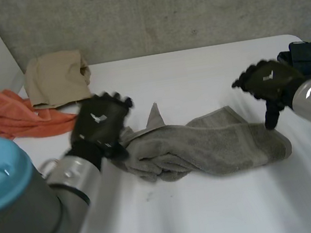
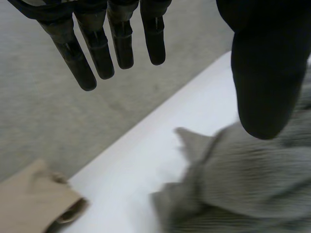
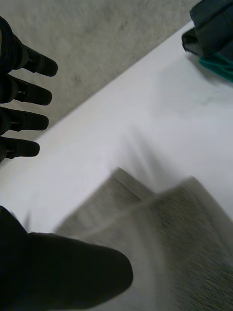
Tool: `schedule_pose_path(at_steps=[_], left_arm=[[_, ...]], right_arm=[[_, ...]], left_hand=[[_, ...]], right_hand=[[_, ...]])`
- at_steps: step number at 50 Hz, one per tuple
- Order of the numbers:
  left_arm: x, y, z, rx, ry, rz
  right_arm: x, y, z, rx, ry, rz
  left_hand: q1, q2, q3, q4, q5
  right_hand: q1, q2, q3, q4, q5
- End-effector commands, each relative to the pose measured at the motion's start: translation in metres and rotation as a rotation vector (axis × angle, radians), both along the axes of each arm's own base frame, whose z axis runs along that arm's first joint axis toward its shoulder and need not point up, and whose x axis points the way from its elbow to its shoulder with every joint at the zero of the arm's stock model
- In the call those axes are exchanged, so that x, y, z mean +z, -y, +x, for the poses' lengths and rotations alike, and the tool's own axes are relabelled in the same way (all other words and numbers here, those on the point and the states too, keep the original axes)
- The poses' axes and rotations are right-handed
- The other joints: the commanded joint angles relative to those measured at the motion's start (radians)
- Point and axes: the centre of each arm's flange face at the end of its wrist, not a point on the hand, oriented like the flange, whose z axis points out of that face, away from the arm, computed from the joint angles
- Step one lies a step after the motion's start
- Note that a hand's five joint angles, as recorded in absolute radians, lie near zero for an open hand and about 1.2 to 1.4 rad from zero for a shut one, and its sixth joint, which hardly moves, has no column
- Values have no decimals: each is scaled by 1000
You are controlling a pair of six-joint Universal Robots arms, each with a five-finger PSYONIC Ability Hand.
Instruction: Fold the laundry.
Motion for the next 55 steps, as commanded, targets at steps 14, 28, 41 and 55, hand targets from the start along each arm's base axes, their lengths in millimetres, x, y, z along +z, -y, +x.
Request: schedule_pose_path(at_steps=[14,28,41,55], left_arm=[[-81,96,26,9,72,255],[-106,104,5,-79,30,380],[6,108,6,7,-55,68],[110,52,11,-49,-159,-184]], right_arm=[[-41,26,15,-18,62,288],[-44,33,15,-20,73,234],[-32,34,65,95,96,186],[-78,40,95,174,126,375]], left_hand=[[80,85,86,97,106],[743,748,749,759,768],[1008,1013,1014,1024,1033],[1008,1013,1014,1024,1033]], right_hand=[[-52,-39,-36,-35,-41],[-43,-30,-27,-26,-32],[-53,-40,-37,-36,-43],[-53,-40,-37,-36,-43]])
